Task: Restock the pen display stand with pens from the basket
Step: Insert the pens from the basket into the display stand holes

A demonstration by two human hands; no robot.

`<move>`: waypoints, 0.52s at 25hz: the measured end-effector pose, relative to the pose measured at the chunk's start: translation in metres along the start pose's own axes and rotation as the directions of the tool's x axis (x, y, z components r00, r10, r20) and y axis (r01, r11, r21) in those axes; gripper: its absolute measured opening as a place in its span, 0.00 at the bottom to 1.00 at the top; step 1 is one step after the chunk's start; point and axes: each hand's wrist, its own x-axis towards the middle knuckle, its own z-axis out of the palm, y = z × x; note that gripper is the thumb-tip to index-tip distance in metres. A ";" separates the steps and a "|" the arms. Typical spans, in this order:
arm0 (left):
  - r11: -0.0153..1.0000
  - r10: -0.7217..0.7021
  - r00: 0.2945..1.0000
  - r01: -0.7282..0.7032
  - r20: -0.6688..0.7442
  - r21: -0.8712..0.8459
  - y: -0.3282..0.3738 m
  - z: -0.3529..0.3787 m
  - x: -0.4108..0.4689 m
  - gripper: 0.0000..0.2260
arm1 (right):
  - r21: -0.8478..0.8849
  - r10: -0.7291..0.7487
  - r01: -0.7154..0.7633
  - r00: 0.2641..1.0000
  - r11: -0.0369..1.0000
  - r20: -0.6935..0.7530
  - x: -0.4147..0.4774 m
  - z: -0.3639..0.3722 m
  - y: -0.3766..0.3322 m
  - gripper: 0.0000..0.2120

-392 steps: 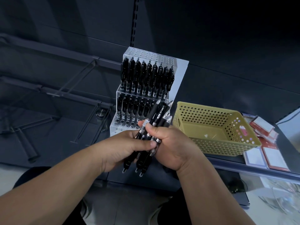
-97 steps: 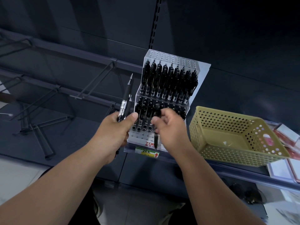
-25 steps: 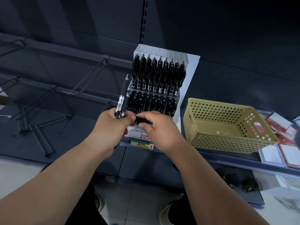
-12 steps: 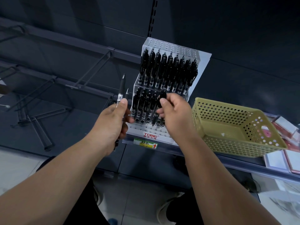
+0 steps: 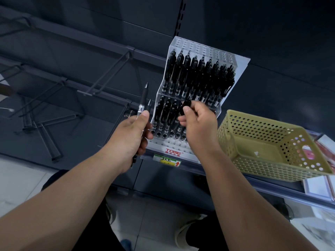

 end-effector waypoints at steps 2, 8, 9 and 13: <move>1.000 -0.007 1.000 0.007 -0.001 0.000 -0.001 0.000 0.001 0.16 | -0.024 -0.011 0.011 1.000 1.000 -0.006 0.000 -0.001 -0.001 0.10; 1.000 -0.021 1.000 0.021 0.010 -0.002 -0.003 0.000 0.002 0.16 | -0.122 -0.026 0.027 1.000 0.992 0.008 -0.003 0.003 0.009 0.13; 1.000 -0.024 1.000 0.024 0.011 -0.006 -0.004 0.001 0.002 0.16 | -0.144 -0.033 0.034 0.999 0.989 0.009 -0.003 0.005 0.012 0.13; 1.000 -0.030 0.999 0.030 0.010 -0.004 -0.006 0.003 0.002 0.15 | -0.216 -0.036 0.038 0.999 0.976 0.016 -0.006 0.015 0.023 0.12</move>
